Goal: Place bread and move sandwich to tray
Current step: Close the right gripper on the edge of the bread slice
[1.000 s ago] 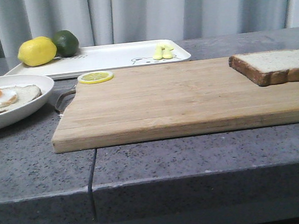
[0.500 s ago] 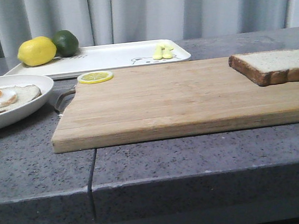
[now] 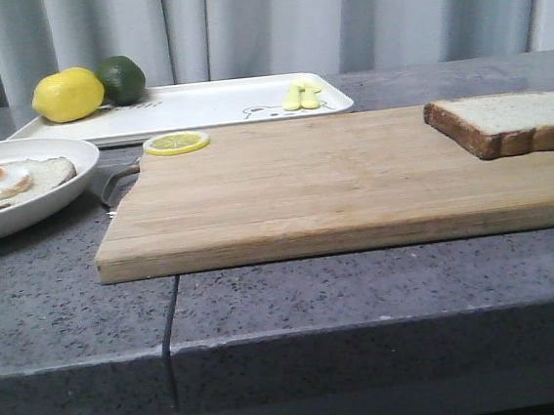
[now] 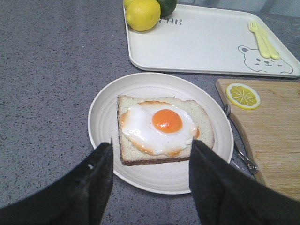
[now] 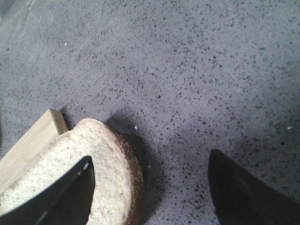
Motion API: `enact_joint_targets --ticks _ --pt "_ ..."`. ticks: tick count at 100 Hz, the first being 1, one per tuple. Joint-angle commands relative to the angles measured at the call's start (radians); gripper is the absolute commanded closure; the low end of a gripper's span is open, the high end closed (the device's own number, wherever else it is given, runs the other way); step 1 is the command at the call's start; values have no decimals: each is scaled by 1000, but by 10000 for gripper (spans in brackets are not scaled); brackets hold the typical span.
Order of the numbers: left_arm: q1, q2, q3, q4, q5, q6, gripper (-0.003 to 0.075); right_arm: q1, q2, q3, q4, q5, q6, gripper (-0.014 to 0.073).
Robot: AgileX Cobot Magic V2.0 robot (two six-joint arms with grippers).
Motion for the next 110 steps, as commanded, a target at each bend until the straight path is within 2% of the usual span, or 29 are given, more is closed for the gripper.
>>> enact_joint_targets --ticks 1,56,63,75,86,110 --pt "1 9 -35 -18 -72 3 372 -5 -10 -35 8 -72 0 78" --pt "1 9 -35 -18 -72 3 372 -5 -11 -35 65 -61 0 78" --pt "1 9 -35 -18 -72 3 372 -5 -11 -35 104 -61 -25 78" --pt "1 9 -35 -18 -72 3 372 -5 -11 -35 253 -63 -179 78" --pt "1 9 -35 -18 -72 3 372 -5 -11 -35 463 -63 -397 78" --pt "1 9 -35 -18 -72 3 372 -5 -11 -31 1092 -73 -968 78"
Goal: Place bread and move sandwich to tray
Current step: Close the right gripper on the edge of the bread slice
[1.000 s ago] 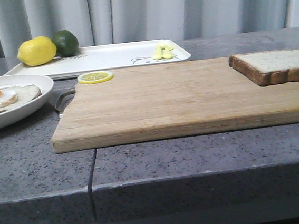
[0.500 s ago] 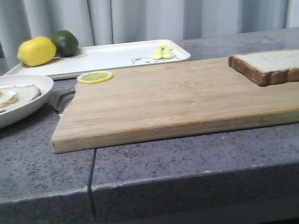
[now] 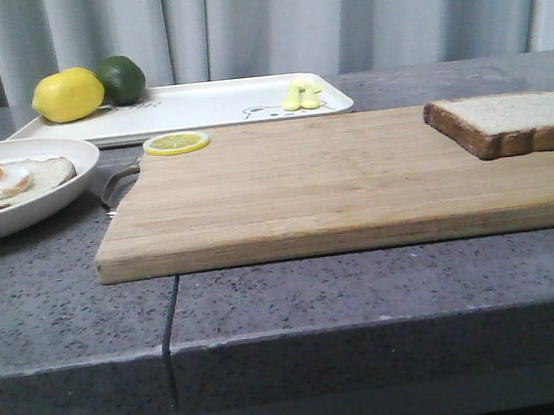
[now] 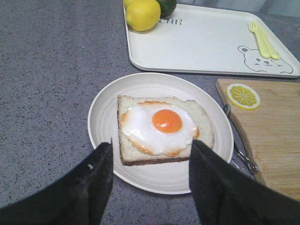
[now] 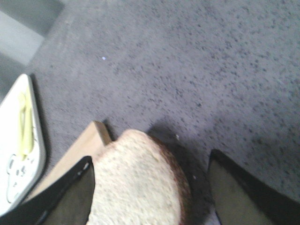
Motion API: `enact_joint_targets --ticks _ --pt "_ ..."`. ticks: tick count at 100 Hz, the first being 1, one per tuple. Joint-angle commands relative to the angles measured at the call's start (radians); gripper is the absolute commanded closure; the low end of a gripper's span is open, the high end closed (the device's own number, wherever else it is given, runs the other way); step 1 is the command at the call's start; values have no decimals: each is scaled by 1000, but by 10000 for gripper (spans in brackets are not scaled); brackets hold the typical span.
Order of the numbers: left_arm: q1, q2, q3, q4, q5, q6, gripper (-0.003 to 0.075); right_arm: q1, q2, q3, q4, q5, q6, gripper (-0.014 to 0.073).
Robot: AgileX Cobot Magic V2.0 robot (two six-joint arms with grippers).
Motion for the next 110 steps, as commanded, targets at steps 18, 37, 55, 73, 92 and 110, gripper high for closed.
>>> enact_joint_targets --ticks 18,37,55,73,92,110 --pt "1 9 -35 -18 -72 3 372 -15 0 4 537 -9 -498 78" --pt "1 9 -35 -18 -72 3 372 -62 55 13 560 143 -509 78" --pt "1 9 -35 -18 -72 3 372 -62 76 22 567 156 -509 78" --pt "1 9 -35 -18 -72 3 372 -62 104 22 569 194 -510 78" --pt "1 9 -35 -18 -72 3 372 -62 115 22 569 208 -510 78" --pt "1 9 -35 -18 -72 3 372 -62 115 27 569 224 -510 78"
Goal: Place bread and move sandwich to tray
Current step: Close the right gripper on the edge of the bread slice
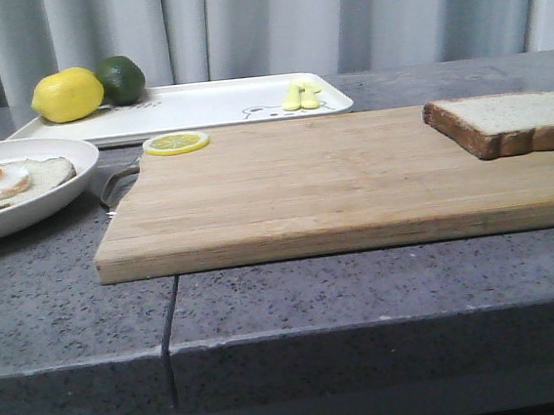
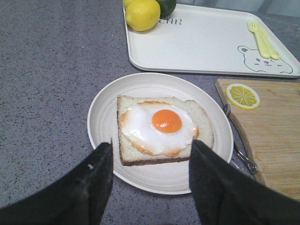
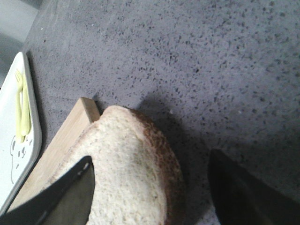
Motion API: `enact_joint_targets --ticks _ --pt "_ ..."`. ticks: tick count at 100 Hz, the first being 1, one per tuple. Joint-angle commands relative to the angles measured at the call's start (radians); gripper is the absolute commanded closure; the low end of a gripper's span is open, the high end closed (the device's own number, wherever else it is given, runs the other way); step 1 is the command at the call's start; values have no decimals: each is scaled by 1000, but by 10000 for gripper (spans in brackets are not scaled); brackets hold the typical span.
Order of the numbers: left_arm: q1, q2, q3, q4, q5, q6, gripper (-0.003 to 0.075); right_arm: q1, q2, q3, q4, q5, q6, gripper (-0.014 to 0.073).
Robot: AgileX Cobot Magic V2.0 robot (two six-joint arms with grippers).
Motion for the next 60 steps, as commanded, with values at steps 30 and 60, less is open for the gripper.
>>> enact_joint_targets --ticks 30,60 --pt "1 9 -35 -18 -72 3 372 -8 19 -14 58 99 -16 78" --pt "1 9 -35 -18 -72 3 372 -8 59 -14 58 141 -16 78"
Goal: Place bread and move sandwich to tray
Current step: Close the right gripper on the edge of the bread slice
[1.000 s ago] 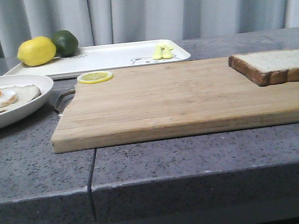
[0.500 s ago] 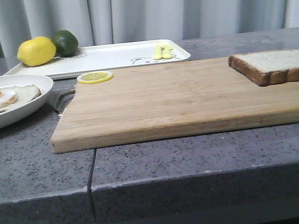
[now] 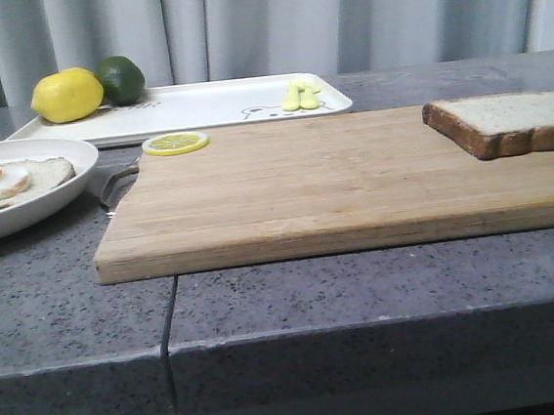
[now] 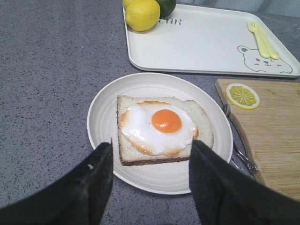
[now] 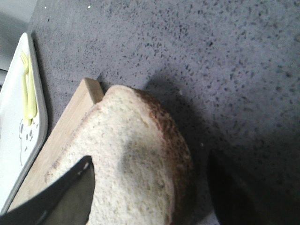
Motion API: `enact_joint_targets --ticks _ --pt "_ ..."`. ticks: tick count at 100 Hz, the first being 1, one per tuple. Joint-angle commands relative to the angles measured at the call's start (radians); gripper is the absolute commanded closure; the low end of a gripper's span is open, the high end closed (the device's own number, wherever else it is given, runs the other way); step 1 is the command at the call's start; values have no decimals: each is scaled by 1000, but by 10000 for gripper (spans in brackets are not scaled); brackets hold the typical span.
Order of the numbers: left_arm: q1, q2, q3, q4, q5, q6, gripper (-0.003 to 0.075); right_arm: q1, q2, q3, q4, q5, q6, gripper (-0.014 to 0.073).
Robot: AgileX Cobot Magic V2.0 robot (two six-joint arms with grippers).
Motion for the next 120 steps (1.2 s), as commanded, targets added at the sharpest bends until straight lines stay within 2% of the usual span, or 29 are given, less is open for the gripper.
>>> enact_joint_targets --ticks 1,40,57,87,120 --pt "1 9 -35 -18 -72 3 372 -5 3 -19 51 49 -11 78" --pt "1 9 -35 -18 -72 3 372 -5 24 -19 51 60 -11 83" --pt "1 9 -35 -18 -72 3 372 -5 24 -19 51 59 -11 203" --pt "1 9 -35 -18 -72 3 372 -5 24 -19 51 53 -11 347" --pt "1 9 -35 -18 -72 3 372 -5 22 -19 51 52 -11 601"
